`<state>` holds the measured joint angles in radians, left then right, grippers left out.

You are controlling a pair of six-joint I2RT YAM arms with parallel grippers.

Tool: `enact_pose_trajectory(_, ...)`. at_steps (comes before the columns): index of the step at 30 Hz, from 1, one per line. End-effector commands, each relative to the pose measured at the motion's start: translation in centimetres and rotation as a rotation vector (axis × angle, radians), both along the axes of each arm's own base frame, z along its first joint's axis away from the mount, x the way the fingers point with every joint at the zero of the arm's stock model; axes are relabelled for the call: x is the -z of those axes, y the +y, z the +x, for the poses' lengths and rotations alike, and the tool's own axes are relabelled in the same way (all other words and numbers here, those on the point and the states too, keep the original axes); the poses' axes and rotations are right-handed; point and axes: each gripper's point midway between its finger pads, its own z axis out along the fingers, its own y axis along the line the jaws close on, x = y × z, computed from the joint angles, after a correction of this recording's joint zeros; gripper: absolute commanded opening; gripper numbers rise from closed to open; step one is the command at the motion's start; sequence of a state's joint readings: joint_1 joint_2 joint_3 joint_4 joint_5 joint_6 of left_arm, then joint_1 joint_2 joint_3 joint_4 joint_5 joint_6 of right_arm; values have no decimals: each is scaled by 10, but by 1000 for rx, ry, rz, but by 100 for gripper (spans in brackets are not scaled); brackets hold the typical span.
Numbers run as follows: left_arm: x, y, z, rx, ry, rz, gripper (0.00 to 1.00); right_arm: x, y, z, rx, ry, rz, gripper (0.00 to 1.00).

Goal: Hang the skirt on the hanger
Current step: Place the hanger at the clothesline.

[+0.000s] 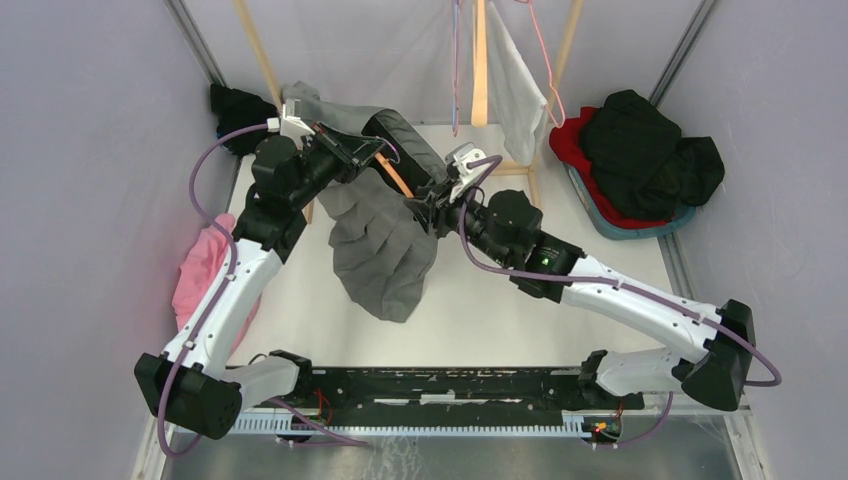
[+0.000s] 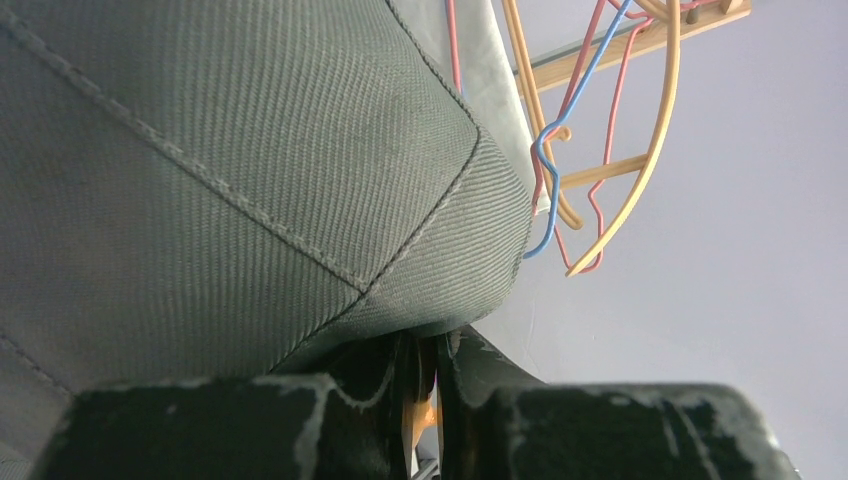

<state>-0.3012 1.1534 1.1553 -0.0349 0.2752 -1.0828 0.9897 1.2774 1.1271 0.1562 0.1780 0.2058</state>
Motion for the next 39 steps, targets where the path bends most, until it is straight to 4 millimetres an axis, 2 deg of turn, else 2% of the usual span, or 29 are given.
enact_pose_trajectory(1, -57, -2, -13, 32, -159, -70, 13, -37, -10, 2, 27, -75, 64, 40)
enact_pose_trajectory(5, -58, -2, -13, 31, -162, -73, 13, -31, -1, 7, 22, -63, 45, 49)
enact_pose_trajectory(8, -59, -2, -13, 34, -163, -73, 13, -27, 6, 10, 16, -53, 40, 53)
enact_pose_trajectory(18, -59, -4, -15, 45, -164, -84, 13, -24, 19, 25, 42, -53, 18, 53)
enact_pose_trajectory(26, -61, -4, -16, 53, -166, -88, 13, -19, 24, 41, 73, -40, 7, 47)
enact_pose_trajectory(31, -60, -4, -15, 51, -165, -88, 13, -16, 20, 48, 85, -29, 7, 35)
enact_pose_trajectory(36, -63, 0, -12, 38, -168, -100, 13, -10, 13, 49, 99, -20, 2, 32)
enact_pose_trajectory(39, -63, 0, -11, 38, -168, -107, 13, -9, 13, 49, 97, -18, 5, 21)
